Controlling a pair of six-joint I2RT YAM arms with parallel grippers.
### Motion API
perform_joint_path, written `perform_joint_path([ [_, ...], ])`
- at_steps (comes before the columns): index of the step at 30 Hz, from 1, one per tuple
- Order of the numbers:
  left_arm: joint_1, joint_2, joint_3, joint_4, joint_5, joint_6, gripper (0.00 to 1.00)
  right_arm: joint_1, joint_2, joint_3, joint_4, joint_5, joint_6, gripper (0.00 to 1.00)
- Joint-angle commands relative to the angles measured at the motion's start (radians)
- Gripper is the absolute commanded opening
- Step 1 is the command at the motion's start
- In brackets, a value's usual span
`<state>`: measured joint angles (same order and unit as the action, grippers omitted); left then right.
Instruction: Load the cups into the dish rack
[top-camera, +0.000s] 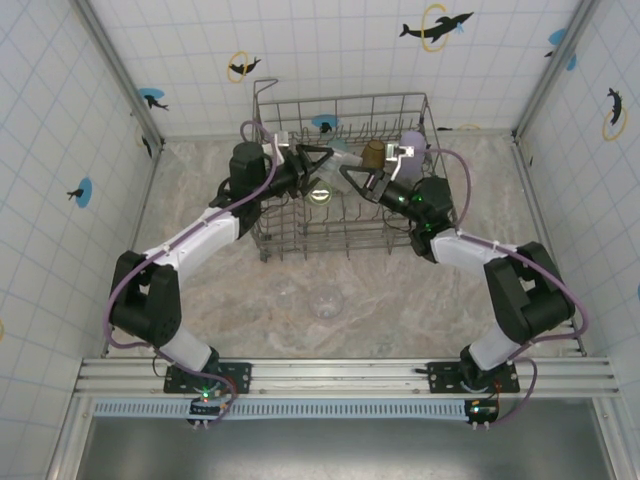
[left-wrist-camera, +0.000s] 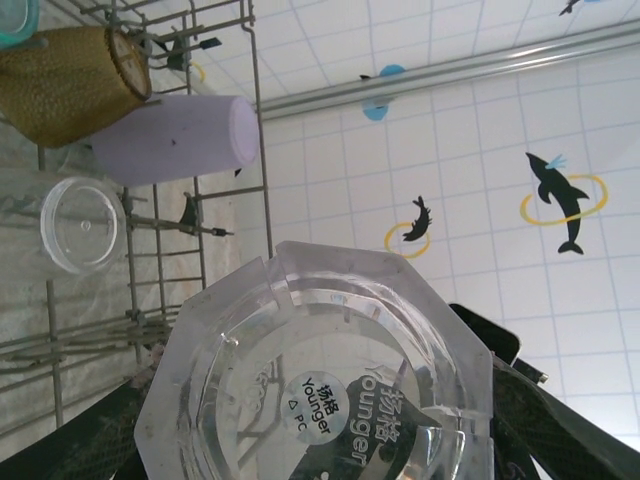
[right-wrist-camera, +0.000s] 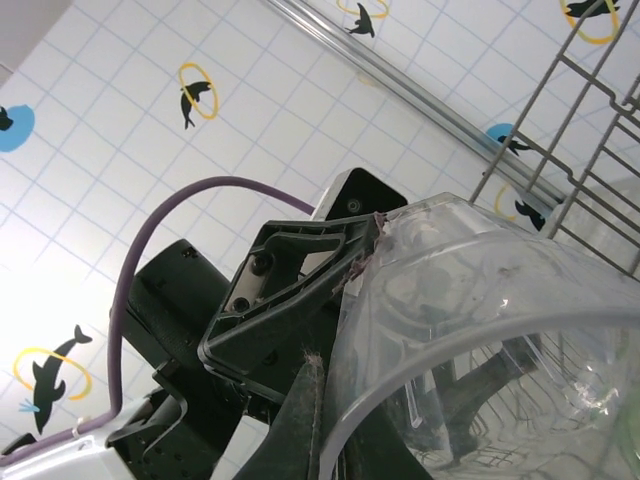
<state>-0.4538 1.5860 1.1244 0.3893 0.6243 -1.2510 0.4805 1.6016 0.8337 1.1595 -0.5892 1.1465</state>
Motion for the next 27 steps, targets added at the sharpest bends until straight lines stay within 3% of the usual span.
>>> perform_joint_path([
  [1, -0.013, -0.021, -0.018, -0.005, 0.035, 0.021, 0.39, 0.014, 0.022, 0.071, 0.155, 0.008, 0.027, 0.0],
  [5, -0.013, -0.014, -0.008, -0.006, 0.035, 0.025, 0.0, 0.017, 0.025, 0.092, 0.124, -0.001, 0.024, 0.01],
  [7, -0.013, -0.01, 0.001, -0.011, 0.032, 0.036, 0.0, 0.016, 0.015, 0.094, 0.099, -0.003, 0.008, 0.13],
  [10, -0.013, -0.007, 0.022, -0.05, 0.008, 0.082, 0.0, 0.017, -0.007, 0.096, 0.036, -0.004, -0.032, 0.21],
  [18, -0.011, 0.017, 0.169, -0.268, -0.118, 0.3, 0.0, 0.006, -0.083, 0.063, -0.149, 0.004, -0.152, 0.62],
  [23, -0.008, 0.045, 0.267, -0.394, -0.23, 0.441, 0.0, -0.015, -0.15, 0.013, -0.261, 0.021, -0.222, 0.78],
  [27, -0.008, 0.08, 0.352, -0.487, -0.34, 0.563, 0.0, -0.041, -0.207, -0.025, -0.352, 0.042, -0.27, 0.84],
])
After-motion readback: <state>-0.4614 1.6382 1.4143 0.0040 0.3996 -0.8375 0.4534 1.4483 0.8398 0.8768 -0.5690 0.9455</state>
